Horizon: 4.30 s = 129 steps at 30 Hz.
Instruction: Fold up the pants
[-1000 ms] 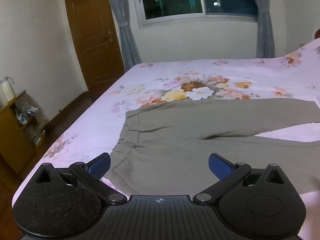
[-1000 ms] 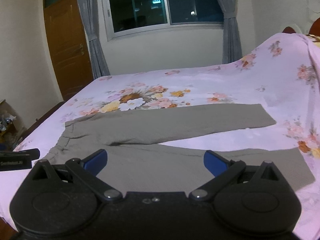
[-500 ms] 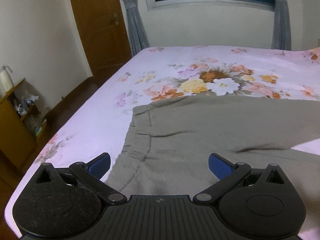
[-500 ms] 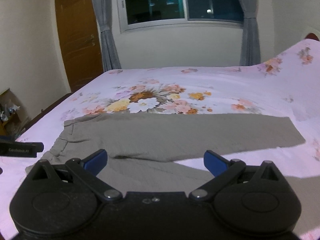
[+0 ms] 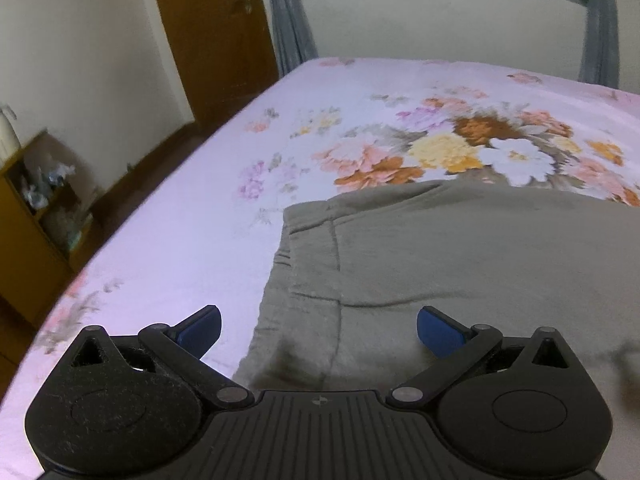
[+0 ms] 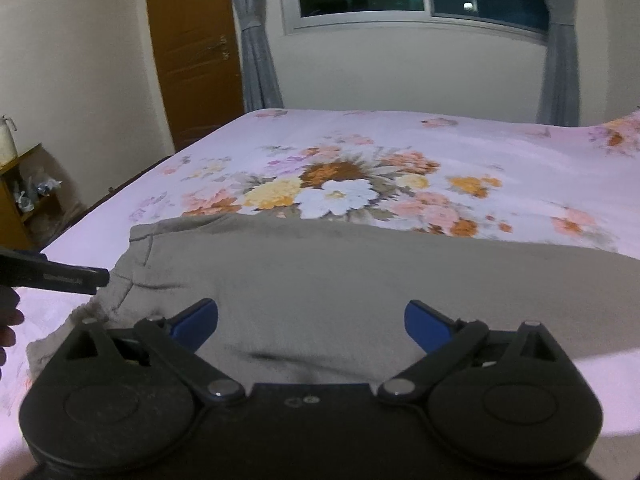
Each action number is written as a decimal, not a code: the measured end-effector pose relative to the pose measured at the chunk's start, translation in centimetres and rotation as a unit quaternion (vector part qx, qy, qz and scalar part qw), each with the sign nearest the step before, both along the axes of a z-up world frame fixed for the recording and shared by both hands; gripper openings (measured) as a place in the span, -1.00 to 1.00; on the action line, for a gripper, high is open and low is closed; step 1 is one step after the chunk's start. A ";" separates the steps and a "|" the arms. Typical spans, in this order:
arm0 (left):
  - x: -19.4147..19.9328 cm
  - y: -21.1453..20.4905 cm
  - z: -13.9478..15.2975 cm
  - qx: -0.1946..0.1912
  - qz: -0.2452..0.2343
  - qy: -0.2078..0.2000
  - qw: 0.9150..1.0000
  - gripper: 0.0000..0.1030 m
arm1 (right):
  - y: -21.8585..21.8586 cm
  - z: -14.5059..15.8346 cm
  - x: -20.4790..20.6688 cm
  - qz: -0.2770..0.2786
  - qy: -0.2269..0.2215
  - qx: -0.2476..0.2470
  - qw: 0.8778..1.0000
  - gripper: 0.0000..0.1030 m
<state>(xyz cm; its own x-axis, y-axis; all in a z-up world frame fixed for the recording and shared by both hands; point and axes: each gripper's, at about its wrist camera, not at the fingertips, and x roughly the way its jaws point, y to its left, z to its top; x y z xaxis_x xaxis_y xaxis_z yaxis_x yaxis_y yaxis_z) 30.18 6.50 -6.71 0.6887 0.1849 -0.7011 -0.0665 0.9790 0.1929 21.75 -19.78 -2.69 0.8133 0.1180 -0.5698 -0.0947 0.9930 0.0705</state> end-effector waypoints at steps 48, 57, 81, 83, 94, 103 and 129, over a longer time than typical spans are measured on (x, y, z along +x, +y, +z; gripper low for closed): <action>9.2 5.4 -4.9 -0.081 -0.115 -0.036 0.989 -0.61 | 0.0 -6.5 19.1 0.153 0.063 -0.014 0.986 -0.89; 0.1 7.2 -0.3 -0.106 -0.131 -0.068 0.983 -0.66 | 0.1 -2.4 4.3 0.172 0.025 -0.003 0.985 -0.90; -14.9 12.3 -2.0 -0.314 0.040 0.043 0.948 0.82 | -1.1 -7.3 -8.7 0.033 0.142 0.108 0.983 -0.43; -14.6 11.7 -3.1 -0.349 0.052 0.054 0.934 0.54 | -1.1 -7.2 -9.2 0.027 0.145 0.110 0.983 -0.43; -13.7 8.4 -6.4 -0.403 0.066 0.066 0.911 0.42 | -0.6 -7.1 -9.6 0.009 0.164 0.113 0.980 -0.41; -12.8 8.2 -8.2 -0.436 0.073 0.075 0.894 0.42 | -0.6 -7.4 -9.2 -0.003 0.169 0.133 0.977 -0.34; -14.0 14.9 -6.2 -0.394 0.068 0.012 0.917 -0.77 | 2.9 -5.4 -13.6 -0.008 0.104 0.196 0.975 -0.89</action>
